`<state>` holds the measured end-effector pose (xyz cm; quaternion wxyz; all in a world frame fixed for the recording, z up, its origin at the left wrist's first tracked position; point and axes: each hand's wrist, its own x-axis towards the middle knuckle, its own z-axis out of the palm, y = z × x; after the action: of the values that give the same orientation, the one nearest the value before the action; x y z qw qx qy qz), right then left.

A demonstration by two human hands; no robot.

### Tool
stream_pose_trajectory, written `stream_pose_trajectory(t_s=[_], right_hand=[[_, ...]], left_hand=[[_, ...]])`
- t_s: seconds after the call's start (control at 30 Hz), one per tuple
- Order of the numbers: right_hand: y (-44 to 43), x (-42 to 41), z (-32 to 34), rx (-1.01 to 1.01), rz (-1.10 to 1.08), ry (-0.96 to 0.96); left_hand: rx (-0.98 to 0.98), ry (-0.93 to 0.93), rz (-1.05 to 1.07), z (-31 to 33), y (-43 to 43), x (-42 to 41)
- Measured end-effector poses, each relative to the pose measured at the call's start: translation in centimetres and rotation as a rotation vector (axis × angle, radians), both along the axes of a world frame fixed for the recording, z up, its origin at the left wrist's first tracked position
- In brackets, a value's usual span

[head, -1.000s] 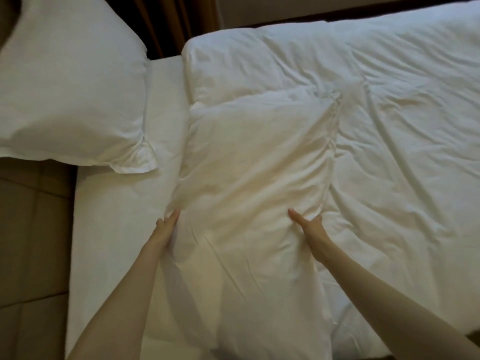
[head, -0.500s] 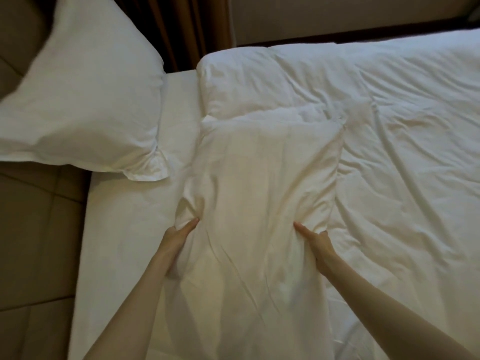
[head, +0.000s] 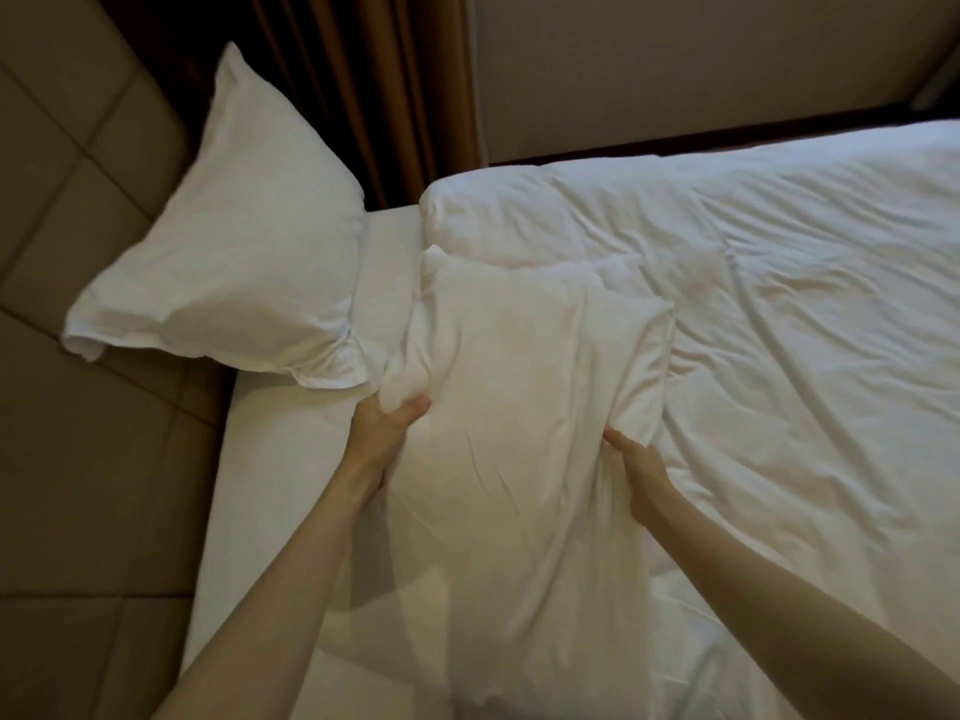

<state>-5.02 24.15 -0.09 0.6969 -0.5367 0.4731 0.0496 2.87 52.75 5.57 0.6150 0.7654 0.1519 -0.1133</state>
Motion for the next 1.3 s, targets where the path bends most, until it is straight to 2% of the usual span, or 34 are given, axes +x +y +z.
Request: stream_pose_trajectory(t_s=[0.13,0.4,0.63,0.93,1.3], right_hand=[[0.7,-0.3,2.1,0.078,0.019,-0.023],[4.4,0.6,5.7,0.138,0.141,-0.131],[9.3,1.4,9.1,0.213,0.250,-0.270],[15.4,2.5,11.3,0.237,0.357,-0.258],[22.9,2.7,10.0,0.313,0.533,-0.179]], left_hand=[[-0.022,-0.158,0.028,4.5,-0.7,-1.1],[0.120,-0.347,0.085,11.9,1.7,-3.1],[0.141,-0.458,0.152,16.6,5.9,-6.3],[0.224,-0.509,0.233,20.6,10.6,-8.4],[0.353,-0.426,0.345,19.6,16.7,-10.6]])
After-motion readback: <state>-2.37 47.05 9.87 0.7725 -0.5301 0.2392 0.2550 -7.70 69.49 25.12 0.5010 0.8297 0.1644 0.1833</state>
